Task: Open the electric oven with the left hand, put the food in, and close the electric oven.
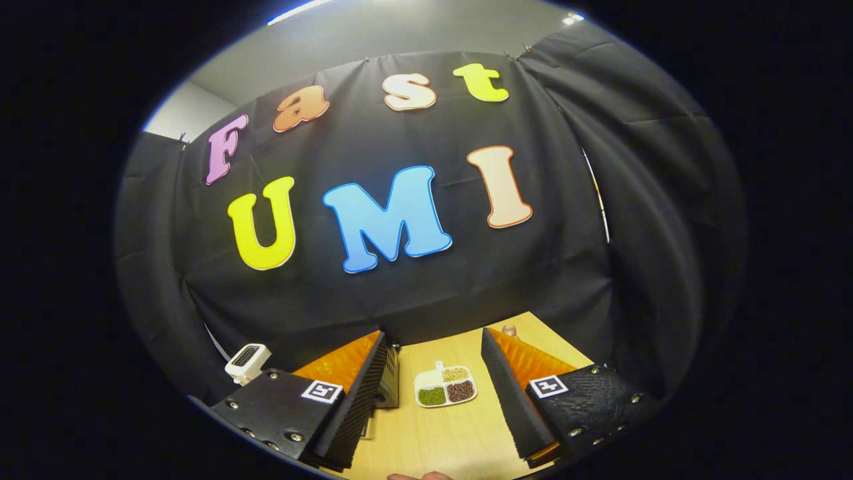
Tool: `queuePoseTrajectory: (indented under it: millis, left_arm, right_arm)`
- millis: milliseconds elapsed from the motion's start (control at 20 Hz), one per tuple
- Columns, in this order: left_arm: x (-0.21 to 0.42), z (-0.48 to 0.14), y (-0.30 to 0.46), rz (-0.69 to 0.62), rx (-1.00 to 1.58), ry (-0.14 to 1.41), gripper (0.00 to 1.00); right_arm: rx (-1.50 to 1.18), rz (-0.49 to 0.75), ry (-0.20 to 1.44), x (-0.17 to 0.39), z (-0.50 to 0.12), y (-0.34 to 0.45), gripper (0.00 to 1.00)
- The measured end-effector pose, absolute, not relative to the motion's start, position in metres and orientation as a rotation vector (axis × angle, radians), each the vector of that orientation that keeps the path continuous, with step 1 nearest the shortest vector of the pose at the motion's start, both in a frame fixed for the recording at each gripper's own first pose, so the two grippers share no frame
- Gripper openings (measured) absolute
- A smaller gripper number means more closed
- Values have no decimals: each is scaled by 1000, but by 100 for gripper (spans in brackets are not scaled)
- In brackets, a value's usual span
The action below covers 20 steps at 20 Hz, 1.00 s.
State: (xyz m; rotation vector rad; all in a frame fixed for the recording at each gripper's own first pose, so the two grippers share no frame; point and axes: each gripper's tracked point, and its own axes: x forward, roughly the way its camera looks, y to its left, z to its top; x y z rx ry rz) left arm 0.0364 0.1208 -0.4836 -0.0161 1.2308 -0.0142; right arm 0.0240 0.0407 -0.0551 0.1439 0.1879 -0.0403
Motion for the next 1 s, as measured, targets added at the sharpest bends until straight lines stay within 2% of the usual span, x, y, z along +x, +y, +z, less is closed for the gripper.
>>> queuePoseTrajectory:
  millis: [50,200,250,300,700,750,800,950,1000]
  left_arm:
    - [39,-485,121,-21,-14,1230,97]
    - [42,-488,122,-39,33,1234,94]
    - [42,-487,122,-42,41,1229,100]
    - [42,-488,121,-40,36,1230,97]
    - [41,-477,121,-41,39,1215,97]
    - [41,-473,121,-42,44,1205,100]
    - [39,-468,121,-41,41,1196,97]
    - [38,-452,120,-47,40,1158,100]
    - [38,-446,120,-50,39,1143,97]
  right_arm:
    - [150,-46,194,24,-58,40,87]
    - [162,-58,212,24,-66,41,87]
    - [162,-60,214,24,-67,41,87]
    - [158,-62,213,24,-67,41,87]
    - [143,-48,216,24,-70,45,87]
    - [142,-45,217,23,-71,46,87]
    - [144,-41,217,23,-70,46,87]
    - [152,-30,209,24,-69,47,87]
    - [147,-29,208,25,-69,46,87]
